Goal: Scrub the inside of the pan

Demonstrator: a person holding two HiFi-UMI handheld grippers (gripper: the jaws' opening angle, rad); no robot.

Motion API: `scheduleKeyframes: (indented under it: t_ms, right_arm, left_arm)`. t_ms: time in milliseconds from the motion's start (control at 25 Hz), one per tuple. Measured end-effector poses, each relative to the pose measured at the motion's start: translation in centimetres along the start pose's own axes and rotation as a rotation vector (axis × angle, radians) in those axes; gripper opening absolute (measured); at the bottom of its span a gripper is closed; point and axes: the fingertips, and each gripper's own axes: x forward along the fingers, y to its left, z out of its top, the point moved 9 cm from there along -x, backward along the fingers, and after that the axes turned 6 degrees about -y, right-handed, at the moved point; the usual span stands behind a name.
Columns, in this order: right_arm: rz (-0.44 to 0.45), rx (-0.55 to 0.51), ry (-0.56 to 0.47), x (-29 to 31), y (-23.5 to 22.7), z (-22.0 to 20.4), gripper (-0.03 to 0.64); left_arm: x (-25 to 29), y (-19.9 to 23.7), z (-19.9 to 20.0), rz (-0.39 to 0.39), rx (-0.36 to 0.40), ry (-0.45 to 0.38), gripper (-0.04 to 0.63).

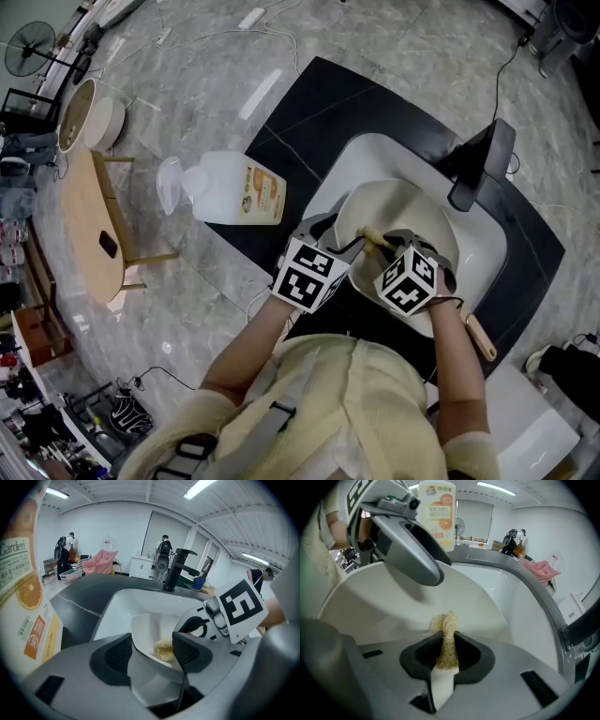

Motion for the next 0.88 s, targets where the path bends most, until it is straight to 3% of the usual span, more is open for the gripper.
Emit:
scheduleKeyframes:
  t_ms: [160, 400, 600, 880]
  right_arm:
    - [0.056, -0.052, 0.036, 0.4, 1.2, -0.4, 0.078]
    - [0.062, -0.086, 0.098, 1.5, 1.0, -0.9, 0.078]
    - [0.031, -0.145, 0.153, 2.0, 0.2, -1.0, 0.078]
    - [-0.019, -0.141, 0.246, 3.3, -1.3, -2.3, 0.077]
  left_arm:
    - [0.0, -0.1, 0.0, 0.001, -0.001, 0.002, 0.270]
    - [0.1, -0.1, 0.0, 0.000, 0.000, 0.000, 0.270]
    - [0.1, -0.1, 0.0, 0.000, -0.001, 0.002, 0.270]
    - [0.1, 0.0, 0.0, 0.000, -0.002, 0.005, 0.270]
